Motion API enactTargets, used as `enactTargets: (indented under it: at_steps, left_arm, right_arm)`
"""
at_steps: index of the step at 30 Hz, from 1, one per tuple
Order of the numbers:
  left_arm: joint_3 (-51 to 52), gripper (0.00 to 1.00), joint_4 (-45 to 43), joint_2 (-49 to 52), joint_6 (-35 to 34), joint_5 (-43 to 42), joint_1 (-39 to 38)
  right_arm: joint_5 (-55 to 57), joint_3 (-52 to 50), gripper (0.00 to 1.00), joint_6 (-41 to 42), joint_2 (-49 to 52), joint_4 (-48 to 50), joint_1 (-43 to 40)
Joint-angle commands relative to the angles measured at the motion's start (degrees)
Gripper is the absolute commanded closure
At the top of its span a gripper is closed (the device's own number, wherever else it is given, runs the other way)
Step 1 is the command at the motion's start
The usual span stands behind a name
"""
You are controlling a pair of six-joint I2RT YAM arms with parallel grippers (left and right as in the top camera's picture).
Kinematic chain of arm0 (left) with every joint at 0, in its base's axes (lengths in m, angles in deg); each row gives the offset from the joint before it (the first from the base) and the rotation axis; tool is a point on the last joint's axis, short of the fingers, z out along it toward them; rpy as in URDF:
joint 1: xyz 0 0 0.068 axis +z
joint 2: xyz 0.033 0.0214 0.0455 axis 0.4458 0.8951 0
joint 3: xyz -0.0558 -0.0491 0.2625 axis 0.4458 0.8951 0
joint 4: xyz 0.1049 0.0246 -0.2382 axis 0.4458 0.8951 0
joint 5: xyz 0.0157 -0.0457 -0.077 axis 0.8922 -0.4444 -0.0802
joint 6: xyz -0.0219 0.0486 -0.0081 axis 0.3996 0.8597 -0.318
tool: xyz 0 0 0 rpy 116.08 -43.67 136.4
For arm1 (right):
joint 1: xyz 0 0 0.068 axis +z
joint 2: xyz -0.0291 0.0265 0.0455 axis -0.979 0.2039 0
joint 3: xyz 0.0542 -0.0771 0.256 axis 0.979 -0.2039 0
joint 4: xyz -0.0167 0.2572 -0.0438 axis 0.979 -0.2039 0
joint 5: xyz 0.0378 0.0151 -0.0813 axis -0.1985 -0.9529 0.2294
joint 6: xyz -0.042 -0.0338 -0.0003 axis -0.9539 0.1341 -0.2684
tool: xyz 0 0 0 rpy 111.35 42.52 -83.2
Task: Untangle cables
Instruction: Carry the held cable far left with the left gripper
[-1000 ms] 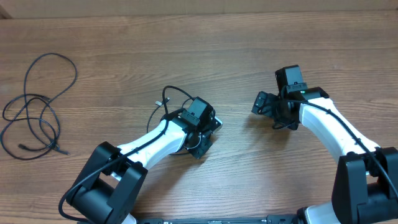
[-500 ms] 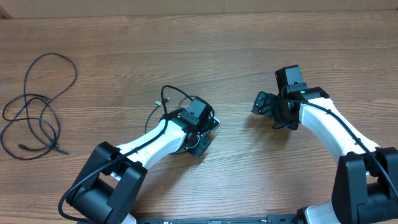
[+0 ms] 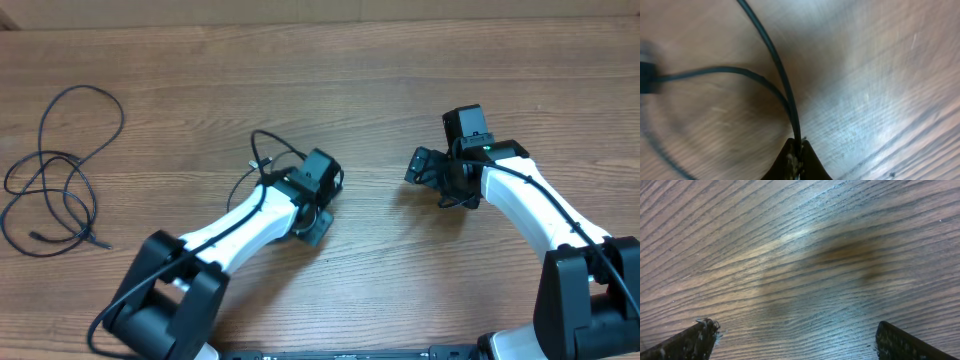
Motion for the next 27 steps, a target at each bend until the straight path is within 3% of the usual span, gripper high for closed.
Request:
enactTargets:
  at_steps: [1, 9, 12, 16, 22, 27]
  left_arm:
    - [-7.26, 0.96, -0.83, -8.28, -6.69, 7.63, 1.46]
    - [-16.46, 0.96, -2.71, -18.12, -8.11, 22.88, 5.49]
    - [-18.47, 0.96, -5.01, -21.16, -8.11, 35.82, 8.50]
    - [-18.47, 0.96, -9.25, -22.75, -8.13, 45.99, 13.05]
    - [-18.47, 0.96, -16.98, -22.75, -7.52, 53.37, 23.19]
    - [-18.47, 0.96, -21.31, -22.73, -2.93, 54.38, 33.42]
  right_arm:
    - [0.57, -0.35, 0.00, 0.44, 0.24, 0.15, 0.04]
    - [0.57, -0.35, 0.00, 0.44, 0.24, 0.17, 0.04]
    - [0.57, -0.35, 0.00, 0.44, 0.24, 0.15, 0.04]
    - [0.57, -0.35, 0.00, 0.42, 0.24, 0.15, 0.04]
    - [0.57, -0.35, 0.00, 0.44, 0.24, 0.17, 0.04]
    - [0.57, -0.35, 0.00, 0.44, 0.24, 0.17, 0.04]
